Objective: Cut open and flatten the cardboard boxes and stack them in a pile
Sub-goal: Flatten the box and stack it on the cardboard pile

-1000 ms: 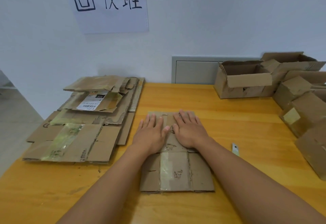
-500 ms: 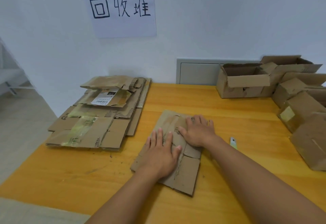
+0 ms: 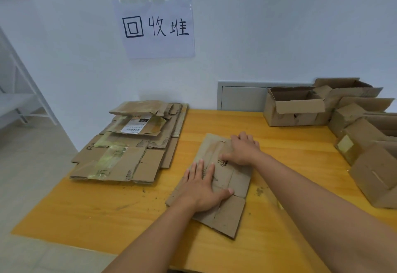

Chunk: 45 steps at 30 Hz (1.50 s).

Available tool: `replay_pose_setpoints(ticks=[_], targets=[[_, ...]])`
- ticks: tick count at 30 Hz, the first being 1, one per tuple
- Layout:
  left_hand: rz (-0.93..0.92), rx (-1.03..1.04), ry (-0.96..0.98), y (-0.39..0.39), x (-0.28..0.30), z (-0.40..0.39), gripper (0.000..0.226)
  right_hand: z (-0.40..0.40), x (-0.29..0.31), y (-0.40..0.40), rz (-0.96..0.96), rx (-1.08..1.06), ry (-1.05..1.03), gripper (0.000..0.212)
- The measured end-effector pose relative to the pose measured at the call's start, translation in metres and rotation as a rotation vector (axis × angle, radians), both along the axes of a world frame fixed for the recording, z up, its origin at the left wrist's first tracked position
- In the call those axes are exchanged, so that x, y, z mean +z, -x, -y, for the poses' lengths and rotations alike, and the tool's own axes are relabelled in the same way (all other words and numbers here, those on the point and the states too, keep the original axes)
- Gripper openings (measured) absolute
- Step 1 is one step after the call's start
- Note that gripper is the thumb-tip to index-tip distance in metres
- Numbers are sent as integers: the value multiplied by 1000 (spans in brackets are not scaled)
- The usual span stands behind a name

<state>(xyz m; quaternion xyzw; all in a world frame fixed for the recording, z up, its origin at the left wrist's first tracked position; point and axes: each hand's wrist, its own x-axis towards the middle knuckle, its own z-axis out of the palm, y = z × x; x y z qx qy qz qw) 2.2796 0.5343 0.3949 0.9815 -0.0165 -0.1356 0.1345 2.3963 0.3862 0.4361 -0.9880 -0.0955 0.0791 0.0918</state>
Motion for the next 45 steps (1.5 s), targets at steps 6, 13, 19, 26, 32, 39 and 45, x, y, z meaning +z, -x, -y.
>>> replay_pose_setpoints(ticks=[6, 13, 19, 26, 32, 39, 45], targets=[[-16, -93, 41, 2, 1, -5, 122, 8, 13, 12, 45, -72, -71, 85], [427, 84, 157, 12, 24, -19, 115, 46, 62, 14, 93, -177, -611, 36], [527, 555, 830, 20, 56, -42, 129, 69, 85, 27, 131, -200, -1031, 29], [467, 557, 1056, 28, 81, -72, 16, 52, 69, 41, -31, -205, -1265, 26], [346, 452, 979, 33, 96, -141, 19, 43, 55, 47, -347, -24, -1309, 28], [389, 514, 1350, 32, 111, -166, 35, 13, 54, 43, -202, -82, -1423, 17], [212, 436, 1485, 39, 106, -128, 50, -37, 54, 53, -233, -153, -1692, 9]])
